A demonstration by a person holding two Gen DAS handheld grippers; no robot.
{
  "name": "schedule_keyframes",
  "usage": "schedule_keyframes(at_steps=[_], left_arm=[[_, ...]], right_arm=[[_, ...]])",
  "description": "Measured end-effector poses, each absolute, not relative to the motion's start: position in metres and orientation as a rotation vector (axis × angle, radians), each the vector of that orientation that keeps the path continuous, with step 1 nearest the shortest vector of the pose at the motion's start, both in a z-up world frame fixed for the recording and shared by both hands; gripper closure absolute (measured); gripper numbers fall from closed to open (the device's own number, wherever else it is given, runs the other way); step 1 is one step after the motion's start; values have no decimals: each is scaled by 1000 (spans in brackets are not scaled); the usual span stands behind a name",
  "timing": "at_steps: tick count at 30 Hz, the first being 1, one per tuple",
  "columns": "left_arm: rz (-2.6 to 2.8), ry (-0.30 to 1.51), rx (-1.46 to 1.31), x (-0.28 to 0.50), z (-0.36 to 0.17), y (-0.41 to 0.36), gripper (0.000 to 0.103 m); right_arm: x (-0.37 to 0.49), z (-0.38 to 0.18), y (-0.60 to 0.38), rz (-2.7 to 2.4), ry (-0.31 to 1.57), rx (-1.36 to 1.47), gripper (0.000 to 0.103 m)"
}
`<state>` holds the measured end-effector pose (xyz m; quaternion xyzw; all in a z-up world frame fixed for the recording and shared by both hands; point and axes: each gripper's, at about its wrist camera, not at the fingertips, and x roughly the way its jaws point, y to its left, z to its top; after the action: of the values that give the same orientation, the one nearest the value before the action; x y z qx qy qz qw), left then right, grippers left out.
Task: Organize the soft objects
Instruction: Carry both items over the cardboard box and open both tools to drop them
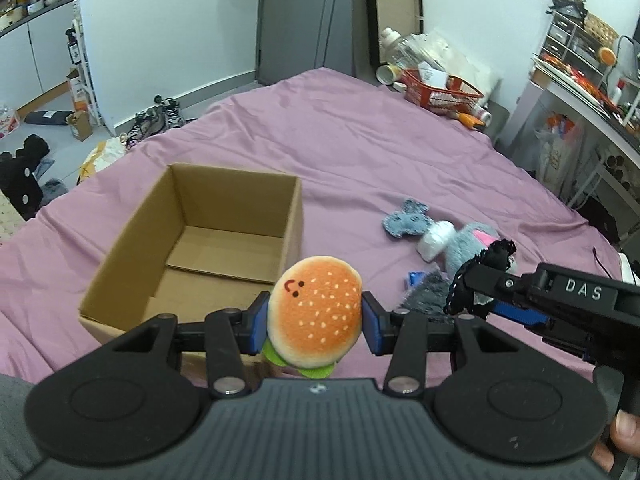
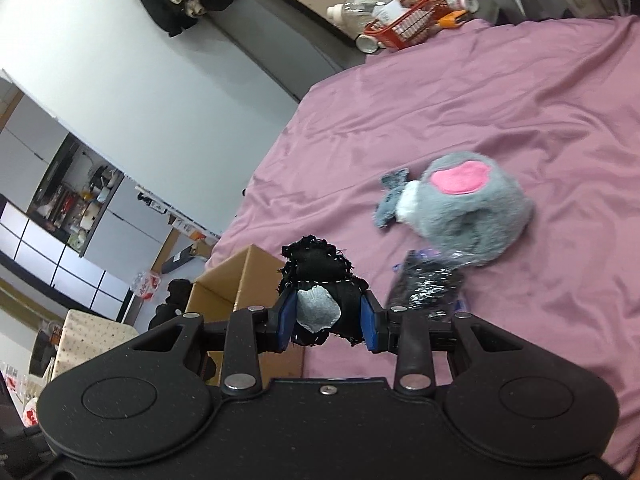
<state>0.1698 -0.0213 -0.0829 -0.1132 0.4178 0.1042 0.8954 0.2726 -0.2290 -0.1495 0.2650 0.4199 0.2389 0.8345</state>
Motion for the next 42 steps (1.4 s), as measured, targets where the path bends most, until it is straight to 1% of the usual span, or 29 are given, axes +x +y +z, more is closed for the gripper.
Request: schedule_keyframes(at_steps=[11, 23, 35, 42], left_arm=[[263, 858, -284, 171, -82, 25, 57], [312, 893, -391, 172, -101, 78, 57], [313, 919, -488, 171, -125, 111, 57], [306, 924, -508, 171, -132, 119, 53]], right_arm=[[270, -140, -196, 542, 870, 526, 70], [266, -143, -149, 587, 895, 467, 70], [263, -136, -99, 615, 892, 365, 69], [263, -142, -79, 625, 912, 321, 69]])
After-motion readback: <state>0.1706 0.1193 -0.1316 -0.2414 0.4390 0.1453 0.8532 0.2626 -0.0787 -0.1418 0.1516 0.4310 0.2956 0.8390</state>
